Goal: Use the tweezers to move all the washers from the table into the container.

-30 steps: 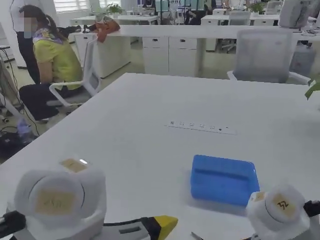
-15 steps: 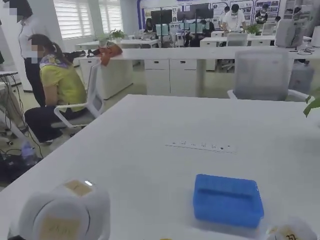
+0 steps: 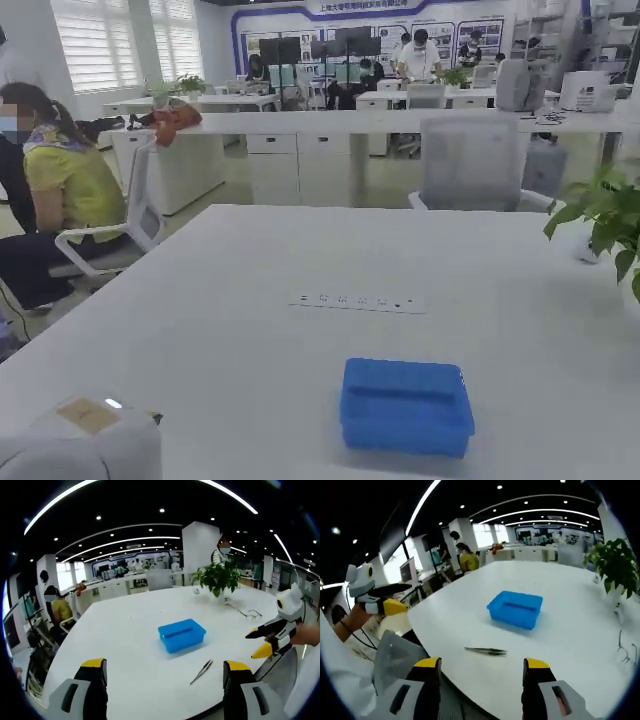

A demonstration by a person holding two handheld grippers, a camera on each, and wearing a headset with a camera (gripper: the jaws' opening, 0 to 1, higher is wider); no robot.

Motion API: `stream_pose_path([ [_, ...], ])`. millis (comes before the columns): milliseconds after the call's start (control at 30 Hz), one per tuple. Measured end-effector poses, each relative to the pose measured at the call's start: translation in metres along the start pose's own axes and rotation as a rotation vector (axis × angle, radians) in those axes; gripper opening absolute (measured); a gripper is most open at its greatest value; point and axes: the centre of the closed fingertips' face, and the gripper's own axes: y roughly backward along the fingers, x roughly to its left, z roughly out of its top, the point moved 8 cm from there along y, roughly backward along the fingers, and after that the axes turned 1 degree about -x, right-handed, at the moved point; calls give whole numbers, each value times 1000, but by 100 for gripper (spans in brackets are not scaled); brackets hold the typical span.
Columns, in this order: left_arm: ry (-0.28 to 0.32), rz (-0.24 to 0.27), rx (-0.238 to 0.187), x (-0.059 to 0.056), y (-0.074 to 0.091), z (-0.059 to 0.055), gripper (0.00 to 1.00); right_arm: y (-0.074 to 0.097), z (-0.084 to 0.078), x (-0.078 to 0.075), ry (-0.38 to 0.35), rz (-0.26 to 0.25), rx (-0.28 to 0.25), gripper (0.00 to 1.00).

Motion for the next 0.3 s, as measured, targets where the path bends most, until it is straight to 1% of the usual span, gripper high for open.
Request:
stream_pose_path([
  [67, 4, -4, 1, -1, 1, -1, 99, 9, 3, 4, -28, -13, -32, 72],
  [100, 1, -8, 8, -1, 2, -2, 99, 11, 4, 5, -34, -25, -34, 77],
  [133, -1, -11, 13, -1, 2, -3, 99, 13, 5, 7, -31, -35, -41, 81],
  [167, -3, -13, 18, -1, 3, -4, 99, 15, 7, 7, -29, -56, -50, 84],
  [200, -3, -17, 21, 0, 4, -5, 99, 17, 8, 7, -22, -71, -57, 86],
  [300, 12, -27, 21, 0, 5, -8, 99, 20, 11, 6, 0, -111, -67, 89],
])
